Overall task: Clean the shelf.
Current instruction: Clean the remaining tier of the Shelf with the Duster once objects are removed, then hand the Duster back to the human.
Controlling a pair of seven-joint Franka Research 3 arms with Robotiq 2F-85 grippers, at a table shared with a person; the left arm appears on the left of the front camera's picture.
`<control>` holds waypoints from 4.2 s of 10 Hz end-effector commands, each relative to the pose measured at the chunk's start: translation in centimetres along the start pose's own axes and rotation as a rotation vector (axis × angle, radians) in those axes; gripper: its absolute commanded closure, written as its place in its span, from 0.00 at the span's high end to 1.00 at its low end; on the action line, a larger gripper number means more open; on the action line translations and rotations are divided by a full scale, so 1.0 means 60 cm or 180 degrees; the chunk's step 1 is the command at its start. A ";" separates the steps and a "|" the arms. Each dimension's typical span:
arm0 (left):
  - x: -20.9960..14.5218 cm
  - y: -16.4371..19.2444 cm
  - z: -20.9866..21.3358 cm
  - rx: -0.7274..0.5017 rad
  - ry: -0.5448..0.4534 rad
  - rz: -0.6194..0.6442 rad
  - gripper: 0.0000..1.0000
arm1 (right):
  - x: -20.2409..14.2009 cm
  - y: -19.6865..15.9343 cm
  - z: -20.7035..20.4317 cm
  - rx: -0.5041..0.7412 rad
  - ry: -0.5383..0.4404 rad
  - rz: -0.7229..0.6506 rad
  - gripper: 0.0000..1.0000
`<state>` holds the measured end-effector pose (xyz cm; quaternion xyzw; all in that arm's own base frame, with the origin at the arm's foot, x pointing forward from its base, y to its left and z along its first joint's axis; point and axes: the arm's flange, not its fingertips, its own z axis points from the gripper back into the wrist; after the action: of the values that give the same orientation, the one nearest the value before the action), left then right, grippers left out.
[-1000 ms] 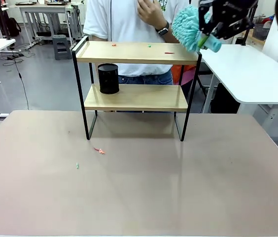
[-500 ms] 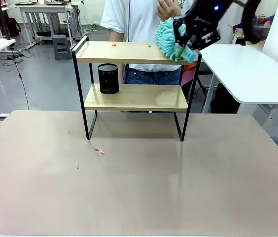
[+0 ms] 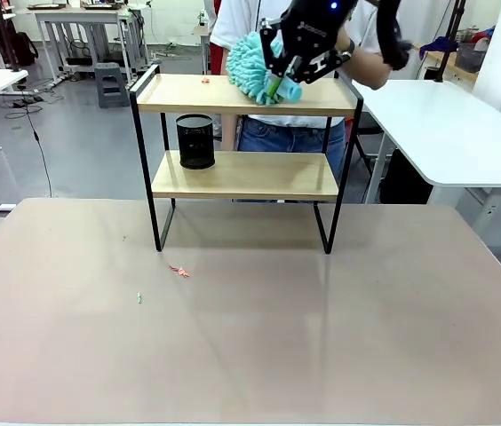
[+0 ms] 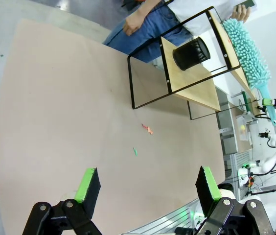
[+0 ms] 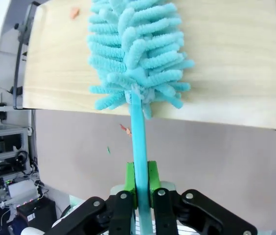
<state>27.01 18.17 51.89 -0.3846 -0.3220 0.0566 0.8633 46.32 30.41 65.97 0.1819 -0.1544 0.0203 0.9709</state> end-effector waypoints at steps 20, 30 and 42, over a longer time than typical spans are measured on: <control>-0.001 -0.001 0.000 -0.0048 -0.0026 -0.0055 1.00 | -0.208 -0.364 0.226 0.2855 0.1117 0.1034 0.12; -0.001 -0.001 0.000 -0.0048 -0.0026 -0.0055 1.00 | -0.499 -0.691 0.213 0.2702 -0.0109 -0.1229 0.12; -0.001 -0.001 0.000 -0.0048 -0.0026 -0.0055 1.00 | -0.499 -0.691 0.213 0.2702 -0.0109 -0.1229 0.12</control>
<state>26.98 18.23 51.95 -0.3840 -0.3230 0.0563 0.8632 18.00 -12.24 53.59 0.5775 -0.1030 -0.1125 0.8020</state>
